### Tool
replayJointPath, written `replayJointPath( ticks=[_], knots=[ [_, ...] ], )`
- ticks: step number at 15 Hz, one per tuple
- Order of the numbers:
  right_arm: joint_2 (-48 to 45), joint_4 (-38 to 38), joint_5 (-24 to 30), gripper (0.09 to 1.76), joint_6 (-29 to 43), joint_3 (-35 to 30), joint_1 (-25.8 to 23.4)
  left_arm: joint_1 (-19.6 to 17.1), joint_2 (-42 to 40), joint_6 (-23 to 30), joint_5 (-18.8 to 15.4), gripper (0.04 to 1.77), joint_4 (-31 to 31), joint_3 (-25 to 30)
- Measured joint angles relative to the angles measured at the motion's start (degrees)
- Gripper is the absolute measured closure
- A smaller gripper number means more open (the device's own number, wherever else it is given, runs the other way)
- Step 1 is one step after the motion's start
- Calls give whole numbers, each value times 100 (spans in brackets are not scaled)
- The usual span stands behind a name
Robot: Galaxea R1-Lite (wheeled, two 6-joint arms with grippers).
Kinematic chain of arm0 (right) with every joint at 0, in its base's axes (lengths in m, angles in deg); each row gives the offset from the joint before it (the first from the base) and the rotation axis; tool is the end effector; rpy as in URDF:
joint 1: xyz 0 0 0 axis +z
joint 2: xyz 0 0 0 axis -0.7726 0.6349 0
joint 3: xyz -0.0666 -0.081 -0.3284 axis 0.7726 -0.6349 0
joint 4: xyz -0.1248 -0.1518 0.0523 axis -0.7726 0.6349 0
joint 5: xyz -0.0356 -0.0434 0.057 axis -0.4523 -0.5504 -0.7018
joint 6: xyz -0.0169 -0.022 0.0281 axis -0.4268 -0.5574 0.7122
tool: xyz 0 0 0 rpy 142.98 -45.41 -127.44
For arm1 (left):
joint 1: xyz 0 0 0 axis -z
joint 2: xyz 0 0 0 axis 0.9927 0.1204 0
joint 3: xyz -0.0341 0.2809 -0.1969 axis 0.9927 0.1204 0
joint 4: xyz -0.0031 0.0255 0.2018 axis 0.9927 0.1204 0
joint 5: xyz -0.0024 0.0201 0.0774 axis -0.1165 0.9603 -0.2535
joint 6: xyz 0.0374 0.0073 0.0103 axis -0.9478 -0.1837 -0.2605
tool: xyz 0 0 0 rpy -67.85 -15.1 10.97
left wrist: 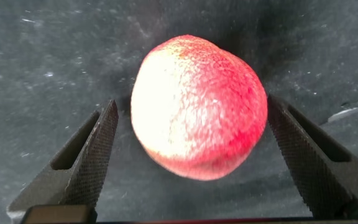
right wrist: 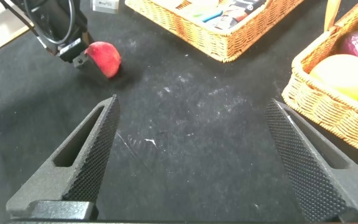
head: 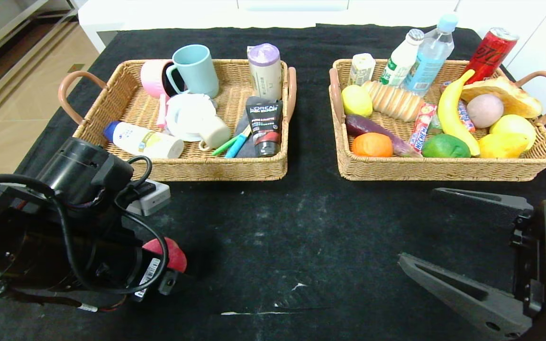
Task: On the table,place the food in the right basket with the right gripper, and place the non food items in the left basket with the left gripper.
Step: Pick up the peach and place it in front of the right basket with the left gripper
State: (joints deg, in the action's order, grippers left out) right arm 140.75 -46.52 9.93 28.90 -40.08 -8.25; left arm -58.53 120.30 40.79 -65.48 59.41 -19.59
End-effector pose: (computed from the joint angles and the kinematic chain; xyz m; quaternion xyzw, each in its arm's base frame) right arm 0.1351 0.1311 0.2661 -0.0522 -0.0273 0.4287 0.9015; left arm 0.2239 -0.0956 0.2334 0.1077 0.4488 -0.1072 0.8806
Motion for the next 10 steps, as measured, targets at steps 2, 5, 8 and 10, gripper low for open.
replayJointPath(
  ticks=[2,5,8,10],
  knots=[
    [0,12,0,14,0,-6,0,-9,39,0,-4,9,-6,16],
    [6,15,0,14,0,-9,0,-24,85,0,0,28,-9,24],
    [9,9,0,14,0,-11,0,-24,124,-2,-6,66,-12,13],
    [9,-5,7,14,0,-20,0,-28,146,-2,-6,70,-15,13]
  ],
)
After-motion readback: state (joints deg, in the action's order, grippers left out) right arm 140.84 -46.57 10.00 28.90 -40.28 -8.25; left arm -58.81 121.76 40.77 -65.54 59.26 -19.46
